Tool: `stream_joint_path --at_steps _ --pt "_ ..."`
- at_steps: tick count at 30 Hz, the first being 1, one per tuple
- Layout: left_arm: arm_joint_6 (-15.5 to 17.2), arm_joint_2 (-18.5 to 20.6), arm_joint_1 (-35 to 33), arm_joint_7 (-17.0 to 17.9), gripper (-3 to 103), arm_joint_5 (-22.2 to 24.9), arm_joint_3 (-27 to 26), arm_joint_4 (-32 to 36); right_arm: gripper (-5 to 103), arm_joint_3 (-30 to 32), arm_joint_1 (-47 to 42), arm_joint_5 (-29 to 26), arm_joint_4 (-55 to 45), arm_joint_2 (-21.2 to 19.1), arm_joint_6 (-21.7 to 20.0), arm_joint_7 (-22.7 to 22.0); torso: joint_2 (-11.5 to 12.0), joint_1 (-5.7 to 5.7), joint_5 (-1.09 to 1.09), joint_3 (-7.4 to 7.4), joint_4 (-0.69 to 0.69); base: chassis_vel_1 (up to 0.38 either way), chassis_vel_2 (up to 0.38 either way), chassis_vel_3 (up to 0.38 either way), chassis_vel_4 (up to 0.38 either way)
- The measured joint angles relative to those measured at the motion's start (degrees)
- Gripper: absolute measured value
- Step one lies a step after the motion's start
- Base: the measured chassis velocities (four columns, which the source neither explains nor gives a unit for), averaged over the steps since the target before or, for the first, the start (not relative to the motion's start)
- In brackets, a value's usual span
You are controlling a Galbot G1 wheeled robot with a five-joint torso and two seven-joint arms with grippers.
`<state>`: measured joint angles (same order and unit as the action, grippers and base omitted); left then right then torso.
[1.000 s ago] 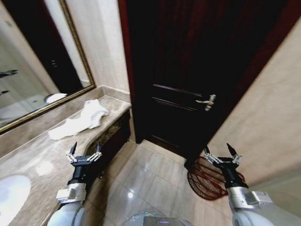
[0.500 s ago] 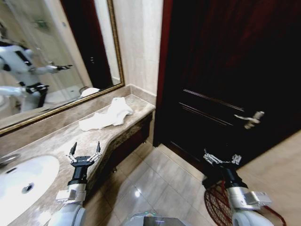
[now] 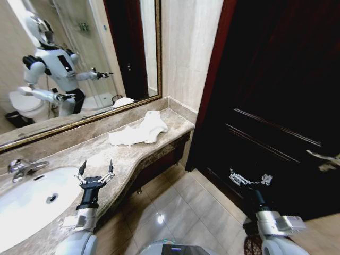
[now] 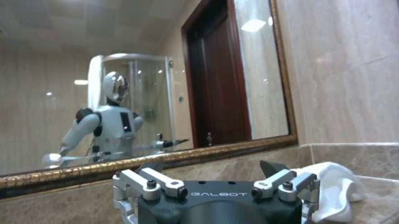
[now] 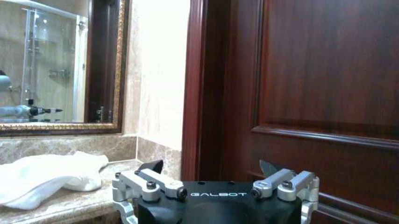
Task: Discard the used towel into the hamper.
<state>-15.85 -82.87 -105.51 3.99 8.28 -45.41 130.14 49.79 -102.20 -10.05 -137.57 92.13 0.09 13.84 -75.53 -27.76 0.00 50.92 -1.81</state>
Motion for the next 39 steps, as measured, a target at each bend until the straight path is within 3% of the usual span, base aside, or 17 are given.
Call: stream_joint_path --at_steps 3,17,27,33,36,39 --pt "2.5 0.2 -0.1 0.9 100 0.4 0.0 0.9 100 -0.1 0.1 0.1 0.0 0.0 0.0 0.2 0.0 0.00 0.00 0.00 0.02 -0.091 0.076 0.087 -0.079" --pt "6.5 0.9 0.3 1.4 100 -0.2 -0.2 1.8 100 -0.3 -0.1 0.5 0.0 0.0 -0.1 1.1 0.0 0.00 0.00 0.00 0.02 -0.084 0.075 0.082 -0.082" --pt "9.4 2.4 0.8 0.3 100 -0.2 0.0 3.1 100 -0.2 -0.5 -3.6 0.4 0.0 1.3 9.2 0.0 -0.02 -0.01 0.01 0.01 -0.071 0.079 0.067 -0.073" --pt "10.2 3.4 1.3 0.2 100 0.3 0.1 3.2 100 -0.2 -0.3 -4.2 0.8 -0.2 0.9 9.7 0.0 -0.01 0.00 0.00 0.01 -0.027 0.015 0.016 -0.023" --pt "11.8 4.9 2.6 0.3 100 1.2 0.7 2.9 100 -0.2 0.1 -4.2 1.0 -0.4 0.5 9.6 0.0 0.01 0.00 0.00 0.00 0.000 0.000 0.000 0.000" --pt "16.7 8.6 6.2 0.6 100 4.5 1.7 2.1 100 -0.3 0.9 -4.1 1.1 -0.2 -0.1 9.3 0.0 0.01 0.00 0.00 0.01 0.000 0.000 0.000 0.000"
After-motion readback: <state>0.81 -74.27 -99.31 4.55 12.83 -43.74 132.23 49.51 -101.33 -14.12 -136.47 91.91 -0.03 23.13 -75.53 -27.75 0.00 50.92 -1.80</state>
